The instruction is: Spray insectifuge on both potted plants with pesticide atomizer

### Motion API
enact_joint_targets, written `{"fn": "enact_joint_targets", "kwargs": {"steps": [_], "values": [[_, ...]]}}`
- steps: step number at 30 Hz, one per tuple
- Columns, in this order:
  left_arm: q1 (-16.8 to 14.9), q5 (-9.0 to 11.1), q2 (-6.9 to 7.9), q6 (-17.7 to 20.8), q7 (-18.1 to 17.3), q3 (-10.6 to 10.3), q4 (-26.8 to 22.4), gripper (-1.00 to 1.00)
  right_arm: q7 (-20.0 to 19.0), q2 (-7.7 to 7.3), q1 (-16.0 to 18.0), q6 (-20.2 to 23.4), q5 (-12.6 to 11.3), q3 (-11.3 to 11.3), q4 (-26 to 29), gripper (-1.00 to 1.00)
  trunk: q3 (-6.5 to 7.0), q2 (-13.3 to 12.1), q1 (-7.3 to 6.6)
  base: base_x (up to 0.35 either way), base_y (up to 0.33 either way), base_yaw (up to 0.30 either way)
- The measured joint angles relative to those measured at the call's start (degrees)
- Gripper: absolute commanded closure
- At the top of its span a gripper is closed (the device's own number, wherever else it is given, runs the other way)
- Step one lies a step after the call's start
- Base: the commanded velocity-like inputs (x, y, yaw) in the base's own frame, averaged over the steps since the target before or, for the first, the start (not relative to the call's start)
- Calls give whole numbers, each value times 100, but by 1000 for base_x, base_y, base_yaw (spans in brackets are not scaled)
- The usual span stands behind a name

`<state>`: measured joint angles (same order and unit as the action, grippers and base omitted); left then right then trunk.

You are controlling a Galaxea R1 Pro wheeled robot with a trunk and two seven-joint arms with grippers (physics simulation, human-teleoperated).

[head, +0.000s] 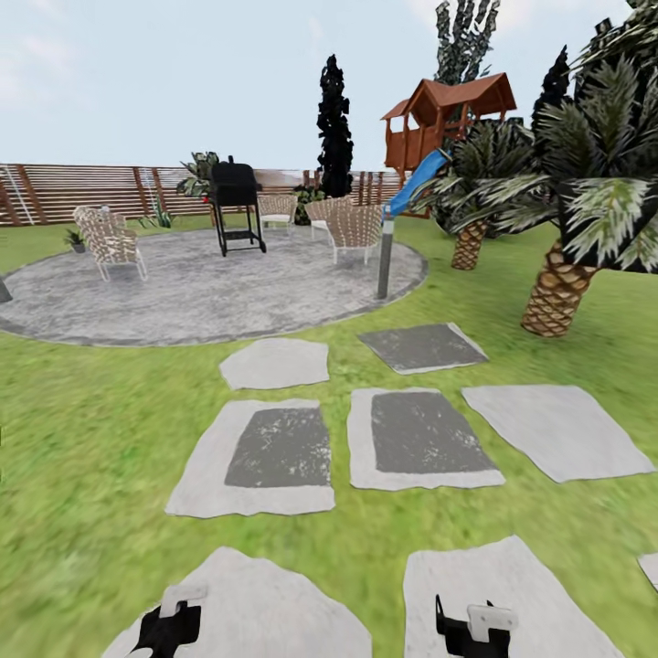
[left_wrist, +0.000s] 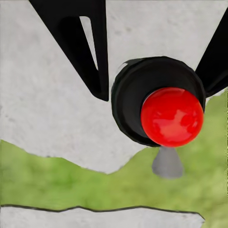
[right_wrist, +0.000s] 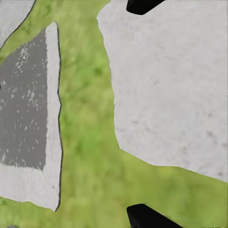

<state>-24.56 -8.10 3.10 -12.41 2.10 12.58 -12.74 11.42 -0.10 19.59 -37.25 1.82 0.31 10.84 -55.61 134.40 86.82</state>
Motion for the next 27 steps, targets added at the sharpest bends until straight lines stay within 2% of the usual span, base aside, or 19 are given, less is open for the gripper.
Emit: {"fn": "enact_joint_targets", "kwargs": {"steps": [14,27], "values": [[0,0,8,-1,-1,0,0,100,0,1,-1,1,0,0,-1,-100,0,0,0,339,0,226],[-1,0,8,-2,0,0,3,100,0,1,-2,1,0,0,1,-100,0,0,0,339,0,15]]}}
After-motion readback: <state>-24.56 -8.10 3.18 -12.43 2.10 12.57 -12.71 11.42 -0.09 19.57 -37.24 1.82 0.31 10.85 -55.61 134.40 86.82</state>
